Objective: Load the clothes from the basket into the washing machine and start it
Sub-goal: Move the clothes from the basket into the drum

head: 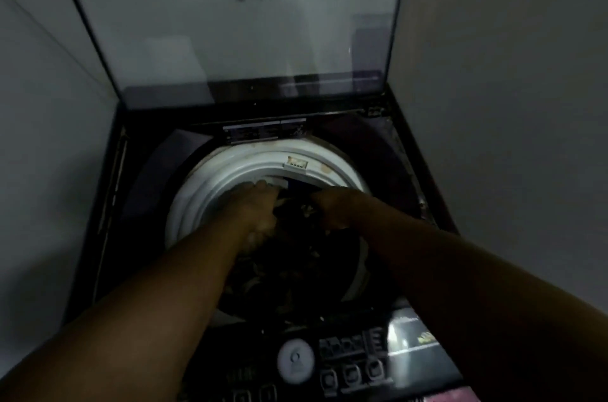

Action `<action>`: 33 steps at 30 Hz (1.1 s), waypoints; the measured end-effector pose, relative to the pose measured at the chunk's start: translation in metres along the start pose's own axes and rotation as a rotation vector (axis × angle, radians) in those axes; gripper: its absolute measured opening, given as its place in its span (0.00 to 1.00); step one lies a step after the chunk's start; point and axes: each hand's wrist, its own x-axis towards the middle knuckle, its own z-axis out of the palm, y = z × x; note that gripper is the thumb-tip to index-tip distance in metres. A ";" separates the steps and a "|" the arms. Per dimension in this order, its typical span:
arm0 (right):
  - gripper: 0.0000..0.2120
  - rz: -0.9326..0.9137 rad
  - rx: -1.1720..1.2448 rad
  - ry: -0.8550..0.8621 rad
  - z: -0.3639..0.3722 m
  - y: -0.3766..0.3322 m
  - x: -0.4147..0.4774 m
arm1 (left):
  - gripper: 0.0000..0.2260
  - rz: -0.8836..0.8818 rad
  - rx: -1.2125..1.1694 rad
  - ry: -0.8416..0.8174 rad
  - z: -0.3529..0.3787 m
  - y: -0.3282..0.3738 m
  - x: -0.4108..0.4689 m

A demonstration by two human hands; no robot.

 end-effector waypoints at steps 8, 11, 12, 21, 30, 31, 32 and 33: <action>0.27 -0.020 -0.157 0.558 -0.024 0.044 -0.156 | 0.34 0.085 -0.074 0.334 -0.061 0.142 -0.085; 0.25 0.043 -0.106 0.670 -0.019 0.089 -0.215 | 0.32 0.165 -0.089 0.405 -0.069 0.213 -0.104; 0.24 0.069 -0.069 0.679 -0.014 0.107 -0.233 | 0.31 0.195 -0.085 0.412 -0.068 0.240 -0.109; 0.27 0.327 0.264 0.558 0.127 0.244 -0.339 | 0.32 0.449 -0.046 0.240 0.021 0.437 -0.105; 0.27 0.489 0.565 0.376 0.338 0.309 -0.348 | 0.29 0.448 -0.021 -0.088 0.213 0.498 -0.068; 0.27 0.498 0.592 0.359 0.361 0.313 -0.344 | 0.29 0.436 -0.025 -0.120 0.235 0.498 -0.062; 0.27 0.504 0.620 0.339 0.384 0.317 -0.338 | 0.28 0.425 -0.032 -0.147 0.257 0.497 -0.055; 0.26 0.508 0.646 0.318 0.407 0.320 -0.331 | 0.28 0.414 -0.036 -0.174 0.278 0.495 -0.048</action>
